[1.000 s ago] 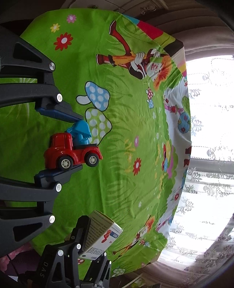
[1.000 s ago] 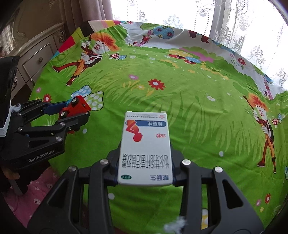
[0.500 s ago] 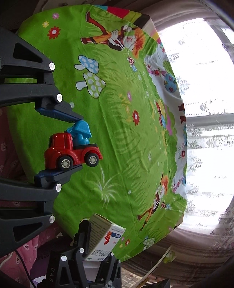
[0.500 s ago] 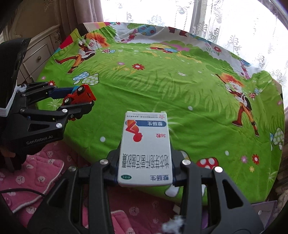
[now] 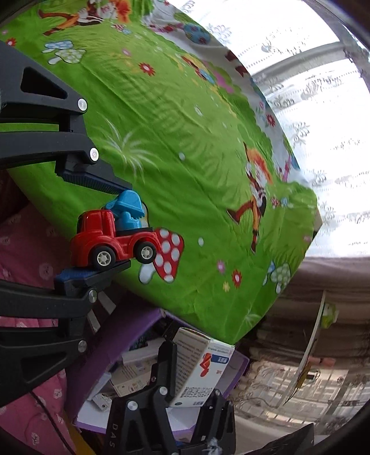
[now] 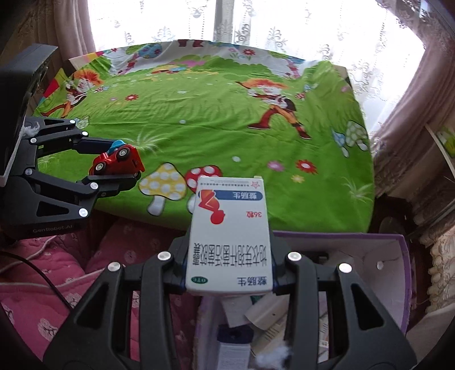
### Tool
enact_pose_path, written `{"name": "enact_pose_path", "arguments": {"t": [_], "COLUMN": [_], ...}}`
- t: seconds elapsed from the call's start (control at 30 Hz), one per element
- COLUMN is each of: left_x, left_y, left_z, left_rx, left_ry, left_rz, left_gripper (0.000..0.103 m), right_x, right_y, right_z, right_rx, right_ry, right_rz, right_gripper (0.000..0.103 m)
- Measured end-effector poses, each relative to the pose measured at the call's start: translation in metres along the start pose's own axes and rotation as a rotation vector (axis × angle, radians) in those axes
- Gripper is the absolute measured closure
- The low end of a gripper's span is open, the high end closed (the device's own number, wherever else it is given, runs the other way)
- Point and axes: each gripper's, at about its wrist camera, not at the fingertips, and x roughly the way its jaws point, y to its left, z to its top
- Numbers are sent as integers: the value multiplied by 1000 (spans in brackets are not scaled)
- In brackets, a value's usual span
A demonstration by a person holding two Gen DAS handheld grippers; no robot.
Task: Organize rigid objects
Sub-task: 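Carry the toy car and red-print box over the storage box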
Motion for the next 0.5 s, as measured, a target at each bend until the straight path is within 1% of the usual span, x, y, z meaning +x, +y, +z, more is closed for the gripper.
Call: {"name": "enact_pose_path", "arguments": {"t": [0.13,0.23,0.33,0.4,0.5], "left_x": [10,16,19,22,28], "left_y": [-37,-71,-106,-125,-144], "left_z": [31,48,56,57,55], "left_rx": [37,86,140,162,199], "left_ry": [12,5,-12,-15,-19], "left_rz": [-81,-121,-153,-176,-185], "left_gripper": [57,57,57,57,57], "right_x": [-17,-29,-36,-37,-36], "right_y": [-33,-60,-84,-99,-114], "right_z": [-16,-30,-49,-61,-77], "right_rx": [59,114,173,217,265], "right_ry": [-1,4,20,33,51], "right_rz": [-90,-157,-205,-221,-238], "right_gripper": [59,59,59,59,59]}}
